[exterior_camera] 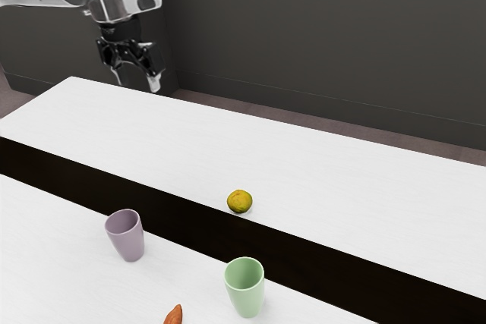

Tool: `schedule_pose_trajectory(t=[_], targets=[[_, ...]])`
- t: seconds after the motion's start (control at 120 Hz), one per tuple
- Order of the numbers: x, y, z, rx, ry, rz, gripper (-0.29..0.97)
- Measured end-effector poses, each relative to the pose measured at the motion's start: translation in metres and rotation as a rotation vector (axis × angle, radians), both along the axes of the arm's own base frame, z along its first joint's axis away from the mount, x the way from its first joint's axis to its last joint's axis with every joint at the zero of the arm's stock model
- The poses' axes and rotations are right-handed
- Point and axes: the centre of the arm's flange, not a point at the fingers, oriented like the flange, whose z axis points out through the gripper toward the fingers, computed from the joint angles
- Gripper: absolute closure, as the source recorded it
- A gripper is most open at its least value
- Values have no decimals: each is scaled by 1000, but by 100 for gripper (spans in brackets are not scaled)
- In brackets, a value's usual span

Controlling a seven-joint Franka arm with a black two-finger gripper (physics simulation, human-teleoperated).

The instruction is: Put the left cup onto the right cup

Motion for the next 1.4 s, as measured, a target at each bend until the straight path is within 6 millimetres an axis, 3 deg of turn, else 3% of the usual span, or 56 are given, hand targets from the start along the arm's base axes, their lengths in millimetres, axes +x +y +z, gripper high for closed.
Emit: schedule_pose_trajectory(t=[0.192,0.275,0.558,0.792,1.108,1.325,1.4], targets=[[-1,-5,-1,-1,12,-9,0],[-7,-2,-12,-9,38,-4,0],[-94,-15,-126,-106,170,-2,0],[-141,-29,-214,-67,168,22,0],[-118,-29,-262,-28,73,81,0],[-116,-28,-295,-8,88,104,0],[-119,-28,-300,-7,92,109,11]])
